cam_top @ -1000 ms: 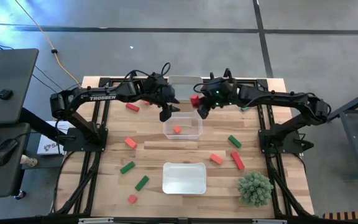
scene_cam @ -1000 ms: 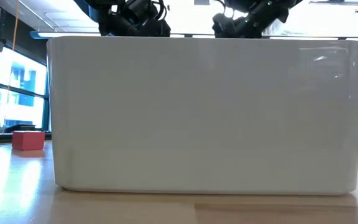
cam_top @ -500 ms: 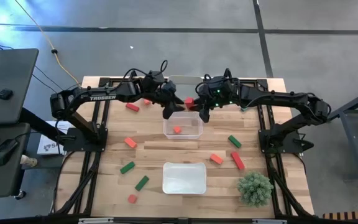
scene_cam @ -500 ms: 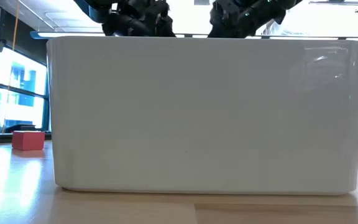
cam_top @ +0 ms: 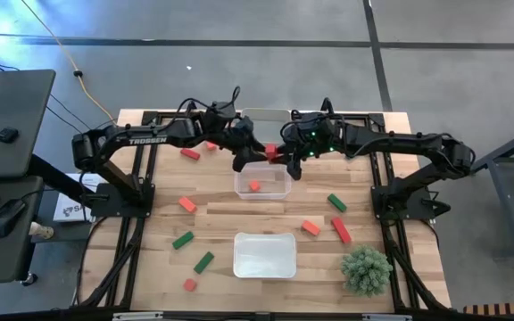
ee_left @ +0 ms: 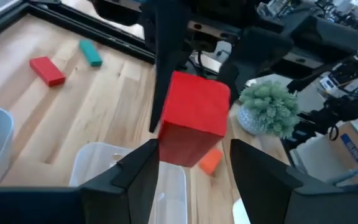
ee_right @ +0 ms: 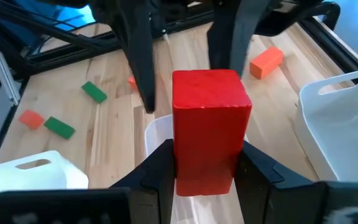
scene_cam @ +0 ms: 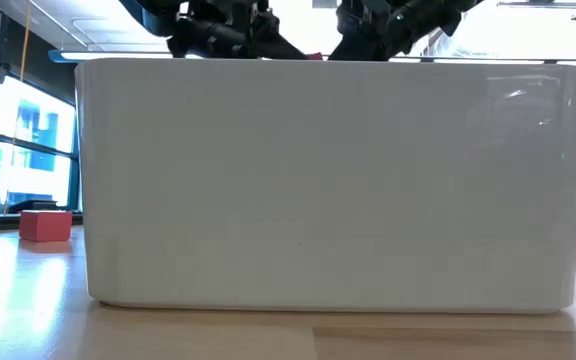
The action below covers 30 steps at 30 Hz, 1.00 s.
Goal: Sort & place blocks by color
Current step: Put the center right red block into the gray bin
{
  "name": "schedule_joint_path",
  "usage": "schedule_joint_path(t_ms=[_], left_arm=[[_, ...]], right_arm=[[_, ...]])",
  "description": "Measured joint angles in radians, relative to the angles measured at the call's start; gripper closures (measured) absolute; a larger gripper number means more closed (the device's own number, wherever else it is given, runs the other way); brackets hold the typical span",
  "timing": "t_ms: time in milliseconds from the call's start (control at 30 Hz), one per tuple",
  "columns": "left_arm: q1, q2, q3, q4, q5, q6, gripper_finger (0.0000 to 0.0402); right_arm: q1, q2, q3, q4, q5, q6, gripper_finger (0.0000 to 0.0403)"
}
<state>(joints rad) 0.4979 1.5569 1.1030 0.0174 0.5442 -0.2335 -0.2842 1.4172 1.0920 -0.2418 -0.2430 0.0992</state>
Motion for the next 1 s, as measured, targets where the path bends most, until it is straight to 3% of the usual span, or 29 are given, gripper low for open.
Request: schedule_joint_path(t_ms=[533, 867, 1000], left_arm=[[-0.002, 0.0, 0.0, 0.073, -0.002, 0.001, 0.0218], [-0.001, 0.0, 0.0, 0.114, 0.003, 0.043, 0.0288], [-0.001, 0.0, 0.0, 0.114, 0.003, 0.054, 0.0293]], right_arm=[[-0.001, 0.001, 0.0, 0.049, -0.004, 0.063, 0.0298], [-0.001, 0.0, 0.0, 0.082, -0.013, 0.107, 0.0298], [0.0, 0.0, 0.0, 0.082, -0.013, 0.111, 0.0298]])
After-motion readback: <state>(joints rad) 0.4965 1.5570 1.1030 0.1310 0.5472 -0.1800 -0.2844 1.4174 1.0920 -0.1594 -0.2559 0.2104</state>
